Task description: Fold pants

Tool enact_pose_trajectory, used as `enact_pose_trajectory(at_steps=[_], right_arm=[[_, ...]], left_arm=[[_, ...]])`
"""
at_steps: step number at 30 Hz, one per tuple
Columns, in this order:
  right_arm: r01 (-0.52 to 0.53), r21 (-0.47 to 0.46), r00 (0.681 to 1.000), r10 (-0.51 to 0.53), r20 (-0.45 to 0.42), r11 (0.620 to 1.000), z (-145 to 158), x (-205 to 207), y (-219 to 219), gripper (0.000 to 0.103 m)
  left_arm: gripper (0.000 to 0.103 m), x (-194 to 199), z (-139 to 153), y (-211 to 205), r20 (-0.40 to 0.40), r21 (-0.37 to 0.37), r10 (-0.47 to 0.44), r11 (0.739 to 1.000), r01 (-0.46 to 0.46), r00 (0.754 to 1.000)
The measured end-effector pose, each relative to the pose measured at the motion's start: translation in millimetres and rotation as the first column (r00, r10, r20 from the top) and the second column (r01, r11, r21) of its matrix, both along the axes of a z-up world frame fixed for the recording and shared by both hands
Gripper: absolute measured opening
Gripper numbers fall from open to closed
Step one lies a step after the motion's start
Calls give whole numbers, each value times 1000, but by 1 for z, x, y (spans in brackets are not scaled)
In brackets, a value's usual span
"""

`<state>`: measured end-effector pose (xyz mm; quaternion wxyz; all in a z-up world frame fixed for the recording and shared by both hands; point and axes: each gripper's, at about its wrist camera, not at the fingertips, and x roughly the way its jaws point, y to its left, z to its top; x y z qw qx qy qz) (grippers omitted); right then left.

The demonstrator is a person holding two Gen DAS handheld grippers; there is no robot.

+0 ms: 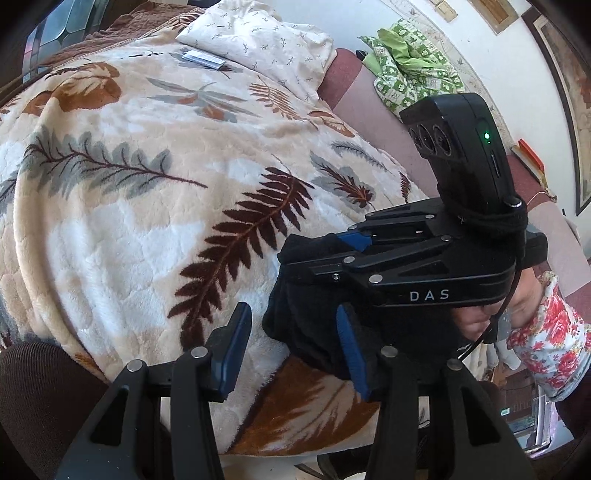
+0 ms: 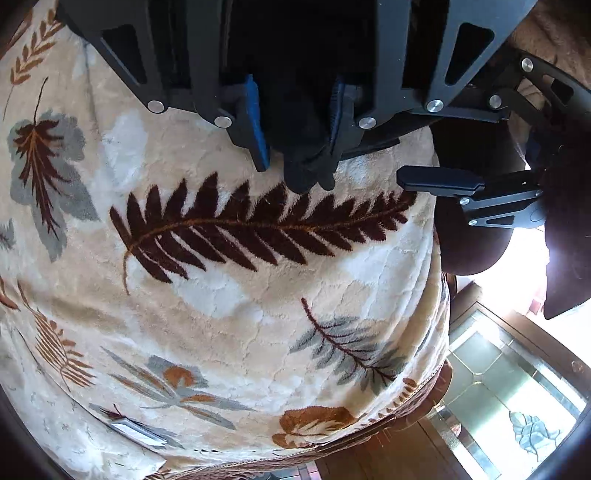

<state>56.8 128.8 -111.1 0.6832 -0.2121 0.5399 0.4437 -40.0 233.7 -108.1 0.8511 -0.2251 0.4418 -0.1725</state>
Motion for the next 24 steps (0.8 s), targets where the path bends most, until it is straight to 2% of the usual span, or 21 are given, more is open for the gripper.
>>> enact_pose_trajectory(at_steps=[6, 8, 10, 11, 12, 17, 22, 24], right_arm=[[79, 84, 997, -81, 15, 993, 40, 12, -10, 29], [93, 91, 995, -95, 18, 992, 49, 18, -8, 29], [96, 84, 995, -98, 22, 992, 54, 20, -9, 29], [97, 79, 995, -99, 25, 992, 54, 21, -8, 29], [101, 70, 994, -103, 31, 992, 55, 21, -8, 29], [123, 44, 991, -125, 43, 991, 55, 29, -1, 29], [98, 47, 993, -101, 67, 994, 64, 39, 31, 28], [83, 47, 993, -87, 82, 995, 67, 43, 48, 28]], left_arm=[[61, 17, 5, -18, 78, -6, -90, 996, 91, 993], [61, 27, 4, -22, 97, -13, -99, 995, 101, 990], [61, 42, 0, -23, 88, -51, -107, 992, 111, 990], [48, 48, -3, -24, 70, -70, -125, 989, 130, 990], [22, 53, -6, -24, 52, -80, -134, 987, 138, 990], [18, 57, -4, -14, 47, -90, -122, 988, 125, 991], [18, 63, 7, 20, 41, -97, -42, 994, 46, 998], [18, 67, 11, 33, 32, -78, -16, 997, 18, 999]])
